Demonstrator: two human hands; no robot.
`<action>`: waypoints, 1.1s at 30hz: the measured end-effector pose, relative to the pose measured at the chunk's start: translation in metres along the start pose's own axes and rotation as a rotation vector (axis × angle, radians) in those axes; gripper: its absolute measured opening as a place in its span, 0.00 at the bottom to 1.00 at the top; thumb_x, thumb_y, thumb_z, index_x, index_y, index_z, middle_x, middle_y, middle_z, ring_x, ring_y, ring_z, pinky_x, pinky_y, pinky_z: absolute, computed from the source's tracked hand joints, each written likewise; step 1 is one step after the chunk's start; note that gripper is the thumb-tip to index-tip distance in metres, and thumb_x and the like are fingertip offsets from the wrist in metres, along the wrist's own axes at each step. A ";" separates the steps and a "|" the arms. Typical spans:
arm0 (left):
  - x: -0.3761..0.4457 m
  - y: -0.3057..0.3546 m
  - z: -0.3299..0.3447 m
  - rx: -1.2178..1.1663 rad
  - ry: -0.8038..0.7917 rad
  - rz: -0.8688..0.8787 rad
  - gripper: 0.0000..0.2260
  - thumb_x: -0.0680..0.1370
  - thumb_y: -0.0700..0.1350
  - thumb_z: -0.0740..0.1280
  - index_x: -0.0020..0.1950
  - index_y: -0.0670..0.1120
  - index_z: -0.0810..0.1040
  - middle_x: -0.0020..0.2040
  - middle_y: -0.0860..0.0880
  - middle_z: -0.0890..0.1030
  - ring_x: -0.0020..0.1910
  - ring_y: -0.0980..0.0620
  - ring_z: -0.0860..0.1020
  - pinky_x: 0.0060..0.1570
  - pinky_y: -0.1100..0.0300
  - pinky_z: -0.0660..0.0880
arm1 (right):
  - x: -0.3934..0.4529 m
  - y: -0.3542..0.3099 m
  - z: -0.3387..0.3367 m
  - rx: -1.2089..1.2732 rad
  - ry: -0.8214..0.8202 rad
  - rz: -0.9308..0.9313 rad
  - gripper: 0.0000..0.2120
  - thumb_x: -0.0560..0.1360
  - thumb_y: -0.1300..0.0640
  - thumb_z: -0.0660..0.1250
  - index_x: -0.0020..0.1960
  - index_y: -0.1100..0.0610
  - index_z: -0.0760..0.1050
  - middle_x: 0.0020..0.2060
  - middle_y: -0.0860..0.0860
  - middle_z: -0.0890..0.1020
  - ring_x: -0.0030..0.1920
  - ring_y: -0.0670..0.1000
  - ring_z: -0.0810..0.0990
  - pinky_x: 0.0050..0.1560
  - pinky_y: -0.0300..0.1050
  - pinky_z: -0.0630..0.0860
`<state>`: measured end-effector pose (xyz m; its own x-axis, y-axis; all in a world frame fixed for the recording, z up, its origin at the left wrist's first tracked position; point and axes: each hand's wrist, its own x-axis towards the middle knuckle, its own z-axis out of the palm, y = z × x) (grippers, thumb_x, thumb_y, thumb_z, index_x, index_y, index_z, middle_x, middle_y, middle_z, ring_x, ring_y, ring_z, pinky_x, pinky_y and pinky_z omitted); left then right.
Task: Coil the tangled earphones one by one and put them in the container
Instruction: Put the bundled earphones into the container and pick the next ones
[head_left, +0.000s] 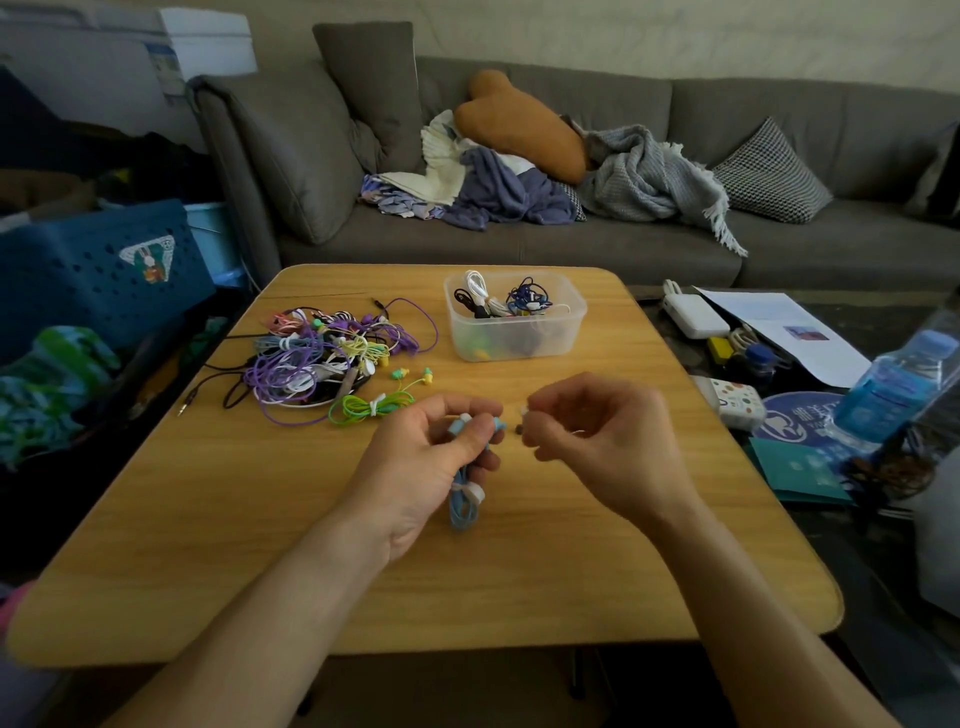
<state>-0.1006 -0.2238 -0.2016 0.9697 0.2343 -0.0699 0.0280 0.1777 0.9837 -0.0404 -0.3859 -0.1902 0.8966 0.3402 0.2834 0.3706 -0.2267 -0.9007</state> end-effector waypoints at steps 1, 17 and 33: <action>0.000 0.000 0.000 0.029 0.009 0.041 0.05 0.77 0.37 0.68 0.51 0.43 0.81 0.40 0.47 0.83 0.34 0.54 0.79 0.33 0.61 0.77 | -0.001 0.001 0.001 -0.019 -0.023 -0.017 0.05 0.71 0.63 0.76 0.44 0.55 0.83 0.35 0.49 0.86 0.35 0.50 0.85 0.39 0.47 0.83; -0.003 0.001 -0.002 0.082 0.015 0.170 0.04 0.77 0.38 0.68 0.50 0.42 0.81 0.32 0.50 0.81 0.31 0.55 0.77 0.31 0.63 0.74 | -0.001 0.002 0.006 0.543 -0.172 0.139 0.11 0.66 0.64 0.74 0.48 0.62 0.81 0.43 0.60 0.85 0.43 0.55 0.84 0.46 0.48 0.82; -0.008 0.003 -0.003 0.105 -0.044 0.169 0.03 0.77 0.37 0.67 0.48 0.43 0.81 0.32 0.47 0.80 0.31 0.54 0.77 0.32 0.63 0.74 | -0.002 0.006 0.001 0.442 -0.296 0.177 0.10 0.68 0.61 0.74 0.48 0.62 0.83 0.44 0.60 0.85 0.41 0.54 0.83 0.43 0.46 0.82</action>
<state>-0.1086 -0.2221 -0.1983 0.9723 0.2098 0.1032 -0.1136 0.0382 0.9928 -0.0404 -0.3870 -0.1971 0.8062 0.5877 0.0686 0.0269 0.0795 -0.9965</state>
